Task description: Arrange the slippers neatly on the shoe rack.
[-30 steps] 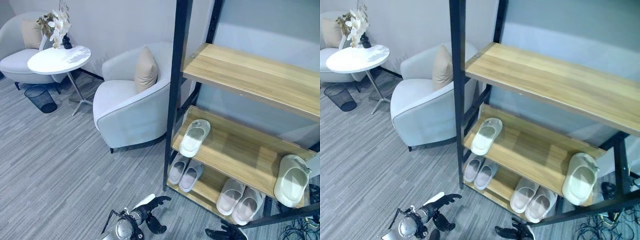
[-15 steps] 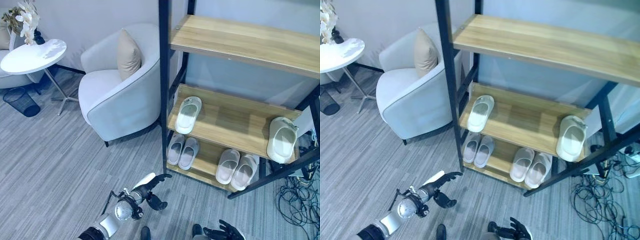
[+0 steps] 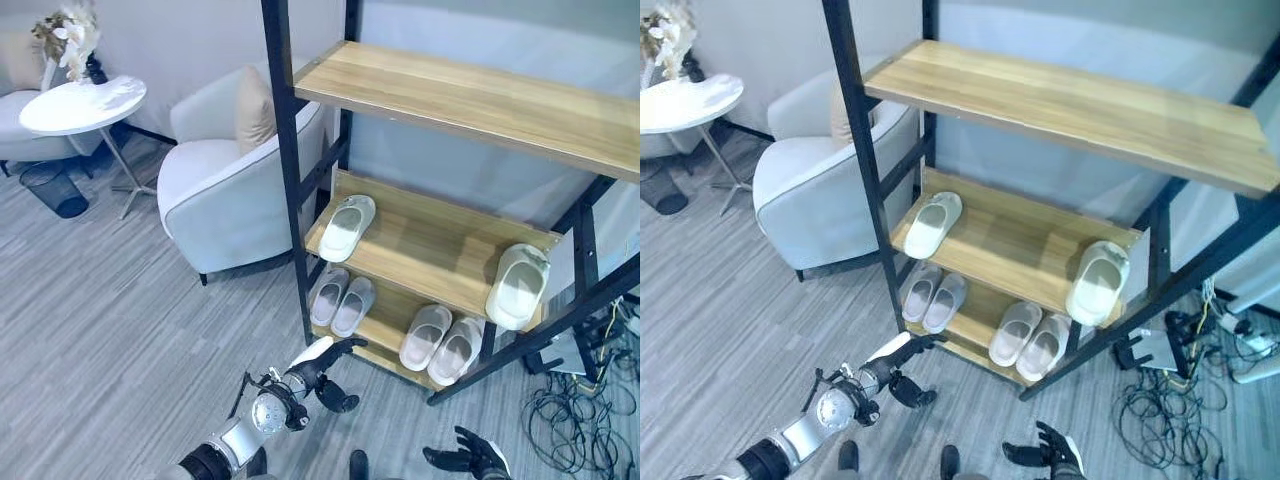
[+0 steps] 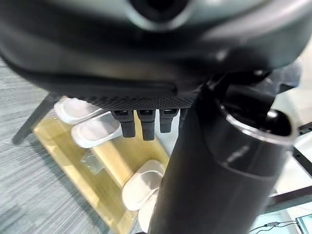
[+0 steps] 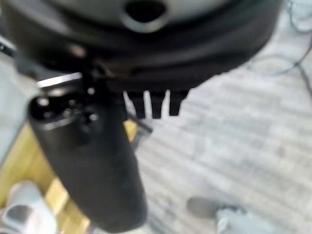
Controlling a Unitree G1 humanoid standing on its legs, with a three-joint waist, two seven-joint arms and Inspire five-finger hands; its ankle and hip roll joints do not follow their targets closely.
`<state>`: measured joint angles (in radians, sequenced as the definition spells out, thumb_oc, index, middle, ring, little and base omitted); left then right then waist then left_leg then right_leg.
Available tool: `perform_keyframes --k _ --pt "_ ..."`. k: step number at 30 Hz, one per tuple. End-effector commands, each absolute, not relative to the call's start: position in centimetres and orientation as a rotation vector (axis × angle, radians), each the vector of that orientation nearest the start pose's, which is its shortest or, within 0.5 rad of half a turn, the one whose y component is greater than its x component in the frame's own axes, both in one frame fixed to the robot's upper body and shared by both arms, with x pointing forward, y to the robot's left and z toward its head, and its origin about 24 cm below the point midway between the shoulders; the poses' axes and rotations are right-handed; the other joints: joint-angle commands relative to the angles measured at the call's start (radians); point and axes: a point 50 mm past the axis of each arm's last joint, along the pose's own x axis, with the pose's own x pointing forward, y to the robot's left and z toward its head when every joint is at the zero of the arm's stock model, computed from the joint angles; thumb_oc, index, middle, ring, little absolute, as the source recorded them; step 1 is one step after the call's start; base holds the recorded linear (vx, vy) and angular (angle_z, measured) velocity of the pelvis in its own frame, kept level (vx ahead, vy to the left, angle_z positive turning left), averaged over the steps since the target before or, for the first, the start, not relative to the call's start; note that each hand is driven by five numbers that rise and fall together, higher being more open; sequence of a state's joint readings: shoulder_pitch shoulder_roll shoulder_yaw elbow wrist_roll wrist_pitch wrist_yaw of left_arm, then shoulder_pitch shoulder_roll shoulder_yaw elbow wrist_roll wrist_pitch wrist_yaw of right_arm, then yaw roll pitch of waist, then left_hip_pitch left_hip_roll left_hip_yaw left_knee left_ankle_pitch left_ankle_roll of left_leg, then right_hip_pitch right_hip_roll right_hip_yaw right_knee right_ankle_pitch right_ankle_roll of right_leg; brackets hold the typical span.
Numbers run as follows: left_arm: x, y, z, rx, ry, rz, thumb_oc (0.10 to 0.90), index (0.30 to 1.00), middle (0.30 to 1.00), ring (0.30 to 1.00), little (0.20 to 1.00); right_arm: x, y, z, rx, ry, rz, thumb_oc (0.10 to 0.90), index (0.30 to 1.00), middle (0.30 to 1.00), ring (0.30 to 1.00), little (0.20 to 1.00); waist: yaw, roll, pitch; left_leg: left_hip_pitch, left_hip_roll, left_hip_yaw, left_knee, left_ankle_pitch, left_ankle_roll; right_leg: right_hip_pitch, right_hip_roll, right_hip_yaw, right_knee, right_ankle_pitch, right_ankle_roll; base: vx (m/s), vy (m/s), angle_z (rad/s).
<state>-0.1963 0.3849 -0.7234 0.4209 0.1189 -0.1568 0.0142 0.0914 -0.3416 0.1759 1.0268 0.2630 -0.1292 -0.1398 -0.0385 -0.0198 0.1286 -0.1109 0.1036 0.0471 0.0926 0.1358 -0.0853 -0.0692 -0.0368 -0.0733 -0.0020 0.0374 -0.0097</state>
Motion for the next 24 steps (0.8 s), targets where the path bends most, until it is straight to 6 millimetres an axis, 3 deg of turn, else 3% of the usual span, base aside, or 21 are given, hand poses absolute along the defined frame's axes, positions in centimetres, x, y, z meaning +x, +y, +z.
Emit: perform_keyframes --k 1,3,5,6,7,8,10,12,13,15,16,18,19,24 --pt "26.4 8.9 2.7 0.606 -0.177 -0.594 0.800 0.900 0.900 0.900 0.900 11.7 -25.6 -13.4 -0.255 0.898 -0.230 0.800 0.900 0.900 0.900 0.900 0.020 -0.007 -0.034 0.000 -0.090 -0.034 -0.026 -0.141 0.052 0.090 -0.024 0.051 -0.037 -0.072 0.116 0.07 -0.038 -0.29" --pt "26.5 9.1 3.0 0.653 -0.202 -0.598 0.800 0.900 0.900 0.900 0.900 11.6 -25.4 -13.6 -0.249 0.904 -0.236 0.800 0.900 0.900 0.900 0.900 0.027 -0.004 -0.034 -0.028 -0.149 -0.079 -0.037 -0.130 0.064 0.085 -0.011 0.063 -0.033 -0.069 0.111 0.10 -0.018 -0.32" --pt "26.7 9.0 3.8 0.700 -0.254 -0.614 0.800 0.900 0.900 0.900 0.900 11.3 -25.2 -13.7 -0.247 0.915 -0.231 0.800 0.900 0.900 0.900 0.900 0.020 0.009 -0.043 -0.004 -0.157 -0.091 -0.071 -0.131 0.080 0.086 0.004 0.083 -0.029 -0.077 0.109 0.14 0.079 -0.24" --pt "26.9 8.7 5.3 0.725 -0.336 -0.616 0.800 0.900 0.900 0.900 0.900 11.4 -24.9 -13.9 -0.265 0.920 -0.220 0.800 0.900 0.900 0.900 0.900 0.014 0.018 -0.050 0.013 -0.164 -0.100 -0.085 -0.130 0.091 0.088 0.008 0.102 -0.020 -0.083 0.108 0.14 0.114 -0.22" --pt "26.9 8.7 5.3 0.726 -0.335 -0.616 0.800 0.900 0.900 0.900 0.900 11.4 -24.9 -13.9 -0.265 0.919 -0.219 0.800 0.900 0.900 0.900 0.900 0.015 0.017 -0.050 0.014 -0.164 -0.099 -0.086 -0.130 0.091 0.088 0.008 0.103 -0.019 -0.083 0.108 0.17 0.164 -0.45" --pt "26.8 8.8 7.5 0.716 -0.432 -0.611 0.800 0.900 0.900 0.900 0.900 11.5 -25.1 -13.7 -0.275 0.910 -0.223 0.800 0.900 0.900 0.900 0.900 0.009 0.019 -0.048 0.020 -0.158 -0.085 -0.083 -0.131 0.096 0.083 0.009 0.115 0.009 -0.092 0.108 0.06 0.076 -0.46" --pt "26.8 9.0 8.7 0.719 -0.478 -0.598 0.800 0.900 0.900 0.900 0.900 11.7 -25.1 -13.6 -0.271 0.894 -0.227 0.800 0.900 0.900 0.900 0.900 0.011 0.017 -0.039 0.023 -0.151 -0.071 -0.080 -0.137 0.102 0.065 0.016 0.124 0.059 -0.106 0.110 0.02 0.073 -0.38" --pt "26.6 9.2 11.1 0.730 -0.584 -0.590 0.800 0.900 0.900 0.900 0.900 12.0 -24.9 -13.4 -0.268 0.875 -0.223 0.800 0.900 0.900 0.900 0.900 0.014 0.015 -0.021 0.020 -0.131 -0.039 -0.070 -0.149 0.105 0.010 0.015 0.094 0.164 -0.113 0.138 -0.04 0.021 -0.51" --pt "26.6 9.3 11.1 0.730 -0.584 -0.590 0.800 0.900 0.900 0.900 0.900 12.0 -24.9 -13.4 -0.268 0.875 -0.223 0.800 0.900 0.900 0.900 0.900 0.015 0.015 -0.021 0.019 -0.131 -0.038 -0.069 -0.150 0.105 0.008 0.015 0.096 0.166 -0.114 0.138 0.02 -0.068 -0.76" --pt "26.3 9.3 13.7 0.747 -0.691 -0.600 0.800 0.900 0.900 0.900 0.900 11.5 -24.3 -13.8 -0.245 0.901 -0.234 0.800 0.900 0.900 0.900 0.900 0.010 0.021 -0.021 0.038 -0.098 -0.016 -0.064 -0.166 0.098 -0.016 -0.042 0.057 0.198 -0.102 0.160 0.12 -0.102 -0.61" --pt "26.3 9.3 15.6 0.738 -0.775 -0.552 0.800 0.900 0.900 0.900 0.900 10.5 -24.4 -14.2 -0.220 0.926 -0.277 0.800 0.900 0.900 0.900 0.900 -0.001 0.036 -0.024 0.059 -0.090 -0.032 -0.074 -0.174 0.096 -0.039 -0.069 0.073 0.175 -0.085 0.163 0.10 -0.056 -0.42" --pt "26.2 9.3 15.7 0.738 -0.775 -0.551 0.800 0.900 0.900 0.900 0.900 10.5 -24.4 -14.1 -0.221 0.925 -0.277 0.800 0.900 0.900 0.900 0.900 -0.003 0.037 -0.023 0.061 -0.089 -0.034 -0.076 -0.174 0.096 -0.035 -0.069 0.071 0.172 -0.084 0.163 0.09 -0.039 -0.22" --pt "26.1 9.3 18.1 0.770 -0.903 -0.471 0.800 0.900 0.900 0.900 0.900 9.7 -24.7 -14.3 -0.178 0.941 -0.331 0.800 0.900 0.900 0.900 0.900 -0.023 0.039 -0.026 0.085 -0.101 -0.042 -0.081 -0.177 0.093 -0.040 -0.084 0.099 0.131 -0.052 0.172 0.17 -0.077 0.02" --pt "28.1 8.4 19.5 0.897 -0.980 -0.402 0.800 0.900 0.900 0.900 0.900 8.2 -24.7 -14.7 -0.205 0.994 -0.302 0.800 0.900 0.900 0.900 0.900 -0.040 0.040 -0.072 0.140 -0.102 -0.039 -0.170 -0.150 0.076 0.035 -0.081 0.088 0.019 -0.038 0.167 0.17 -0.067 0.17"
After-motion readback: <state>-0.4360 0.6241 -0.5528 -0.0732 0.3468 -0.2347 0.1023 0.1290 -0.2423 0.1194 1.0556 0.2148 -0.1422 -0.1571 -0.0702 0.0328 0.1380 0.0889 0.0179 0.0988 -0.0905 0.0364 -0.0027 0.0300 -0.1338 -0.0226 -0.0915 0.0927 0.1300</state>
